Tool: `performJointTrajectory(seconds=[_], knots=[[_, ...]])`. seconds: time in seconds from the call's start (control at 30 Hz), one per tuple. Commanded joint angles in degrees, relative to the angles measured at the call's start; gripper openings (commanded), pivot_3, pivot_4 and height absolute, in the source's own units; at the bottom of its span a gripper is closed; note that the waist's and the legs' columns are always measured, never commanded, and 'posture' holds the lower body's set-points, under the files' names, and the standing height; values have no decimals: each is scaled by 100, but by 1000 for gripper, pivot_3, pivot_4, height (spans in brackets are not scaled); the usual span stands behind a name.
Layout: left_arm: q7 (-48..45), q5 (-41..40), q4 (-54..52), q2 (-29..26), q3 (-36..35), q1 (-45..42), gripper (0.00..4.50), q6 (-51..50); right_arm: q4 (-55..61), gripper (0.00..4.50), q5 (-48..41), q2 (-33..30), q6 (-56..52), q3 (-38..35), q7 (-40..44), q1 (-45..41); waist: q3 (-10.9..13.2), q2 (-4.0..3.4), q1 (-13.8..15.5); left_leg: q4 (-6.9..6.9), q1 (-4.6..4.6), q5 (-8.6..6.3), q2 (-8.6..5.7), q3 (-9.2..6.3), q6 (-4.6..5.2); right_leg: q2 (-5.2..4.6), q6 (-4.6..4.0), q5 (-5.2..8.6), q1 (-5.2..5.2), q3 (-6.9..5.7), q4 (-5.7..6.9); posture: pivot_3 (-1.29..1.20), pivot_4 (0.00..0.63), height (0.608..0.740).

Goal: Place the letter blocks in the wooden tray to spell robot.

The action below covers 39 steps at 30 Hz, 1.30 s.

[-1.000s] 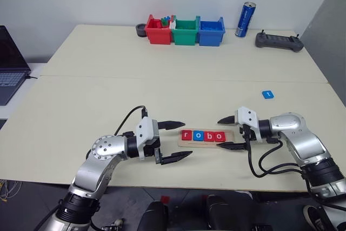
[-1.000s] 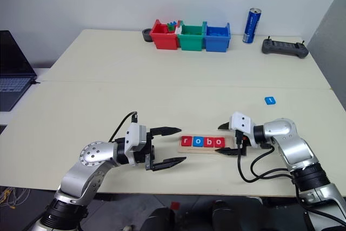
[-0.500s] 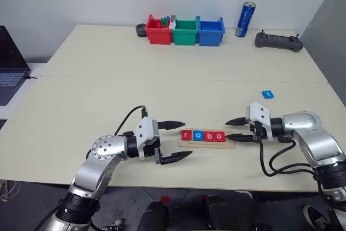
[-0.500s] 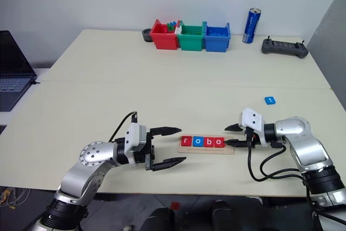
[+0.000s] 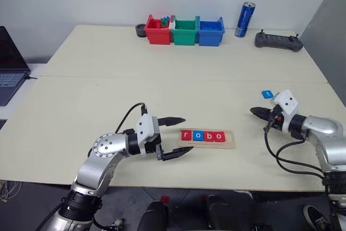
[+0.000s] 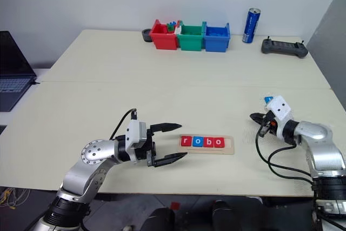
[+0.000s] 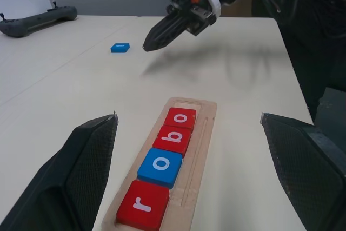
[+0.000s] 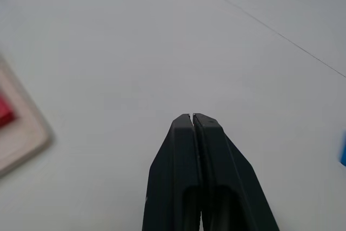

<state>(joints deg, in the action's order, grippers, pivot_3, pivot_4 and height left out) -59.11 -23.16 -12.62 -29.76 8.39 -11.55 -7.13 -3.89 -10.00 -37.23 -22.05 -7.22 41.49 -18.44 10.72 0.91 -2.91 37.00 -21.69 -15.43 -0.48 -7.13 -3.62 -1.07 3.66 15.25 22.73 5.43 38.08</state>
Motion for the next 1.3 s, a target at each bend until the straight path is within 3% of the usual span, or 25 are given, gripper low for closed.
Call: performJointTrajectory(seconds=[0.03,0.37,0.8,1.13,1.3], knots=[[-1,5,29,56,-54,-169,4500,89,243,959,214,182,-331,-377,-1035,-125,-2,-3,5,0,0,0,-1,-1,0,0,0,0,0,0,0,0,150,740],[-168,18,387,208,1,-530,4500,169,-530,4467,459,663,-788,-341,-2237,-775,-2,-4,-21,-1,-2,0,-1,1,0,1,0,0,2,0,-1,0,150,740],[-141,77,397,368,18,-590,4500,174,-3371,4467,203,848,-186,-622,-2472,-2439,-3,-5,-63,-3,-3,0,0,10,1,3,-2,-1,11,9,4,0,150,740],[-55,68,205,308,-12,-462,4500,91,-4456,4467,161,902,243,-594,-2439,-2891,-3,-5,-78,-4,-8,0,-1,11,1,3,-2,-2,17,11,4,0,150,740],[-31,59,121,266,-13,-407,4500,49,-4517,2829,165,943,370,-581,-2462,-2877,-4,-6,-88,-4,-8,0,0,10,1,3,-2,-2,18,11,5,0,150,740]])
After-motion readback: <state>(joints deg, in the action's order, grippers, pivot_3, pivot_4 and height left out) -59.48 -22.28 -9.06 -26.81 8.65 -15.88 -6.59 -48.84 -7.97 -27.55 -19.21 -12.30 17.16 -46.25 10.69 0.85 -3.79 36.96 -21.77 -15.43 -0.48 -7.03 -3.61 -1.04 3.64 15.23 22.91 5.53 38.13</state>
